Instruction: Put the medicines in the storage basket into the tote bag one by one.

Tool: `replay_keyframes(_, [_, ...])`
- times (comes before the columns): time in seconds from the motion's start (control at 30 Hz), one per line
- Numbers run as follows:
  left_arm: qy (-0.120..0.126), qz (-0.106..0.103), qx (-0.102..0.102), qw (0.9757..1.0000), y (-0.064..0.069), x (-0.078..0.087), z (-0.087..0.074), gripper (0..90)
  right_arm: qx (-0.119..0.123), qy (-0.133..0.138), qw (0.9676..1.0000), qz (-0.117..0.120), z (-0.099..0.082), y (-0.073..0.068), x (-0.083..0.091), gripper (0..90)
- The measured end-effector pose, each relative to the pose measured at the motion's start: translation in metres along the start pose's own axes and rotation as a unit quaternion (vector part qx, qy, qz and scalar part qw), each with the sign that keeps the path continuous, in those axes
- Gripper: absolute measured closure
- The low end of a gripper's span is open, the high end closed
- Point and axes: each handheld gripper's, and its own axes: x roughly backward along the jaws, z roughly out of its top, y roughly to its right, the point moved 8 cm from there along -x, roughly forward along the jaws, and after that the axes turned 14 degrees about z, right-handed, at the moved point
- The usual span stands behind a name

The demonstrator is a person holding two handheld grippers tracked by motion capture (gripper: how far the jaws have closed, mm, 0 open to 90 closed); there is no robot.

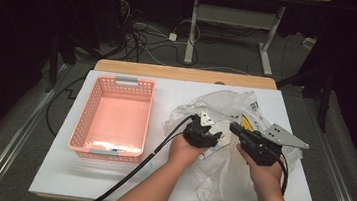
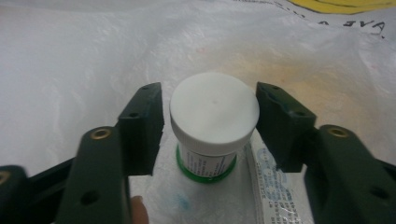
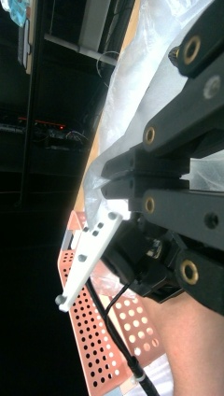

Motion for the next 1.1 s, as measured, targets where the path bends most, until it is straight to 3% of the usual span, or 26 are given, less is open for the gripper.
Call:
replay_keyframes(0.07, [-0.005, 0.002, 0.003, 1.0, -0.001, 0.003, 0.0, 33.6, -0.002, 0.0, 1.0, -0.001, 0.0, 0.001, 0.001, 90.0])
replay_keyframes(0.2, [-0.012, -0.012, 0.008, 0.9998, 0.0, 0.012, -0.003, 28.9, -0.002, -0.001, 1.0, -0.001, -0.001, 0.001, 0.001, 90.0])
replay_keyframes(0.33, [-0.017, -0.037, 0.019, 0.999, 0.001, 0.024, -0.008, 20.6, 0.001, -0.004, 1.0, -0.001, -0.001, 0.0, 0.0, 90.0])
replay_keyframes(0.43, [-0.017, -0.055, 0.016, 0.9982, 0.004, 0.033, -0.014, 16.9, 0.0, -0.004, 1.0, -0.001, -0.001, -0.001, -0.001, 90.0])
replay_keyframes(0.6, [-0.011, -0.077, 0.02, 0.9967, 0.007, 0.051, -0.024, 14.2, 0.003, -0.007, 1.0, -0.001, -0.001, -0.002, -0.001, 90.0])
replay_keyframes(0.7, [-0.023, -0.098, 0.019, 0.9947, 0.01, 0.058, -0.03, 5.4, 0.003, -0.007, 1.0, -0.001, -0.002, -0.003, -0.002, 90.0])
replay_keyframes(0.8, [-0.022, -0.098, 0.015, 0.9948, 0.011, 0.064, -0.035, 0.2, 0.006, -0.01, 0.9999, 0.0, -0.002, -0.004, -0.002, 90.0])
replay_keyframes(1.1, [-0.015, -0.101, 0.013, 0.9947, 0.011, 0.082, -0.044, 0.0, 0.005, -0.011, 0.9999, 0.0, -0.004, -0.004, -0.002, 90.0])
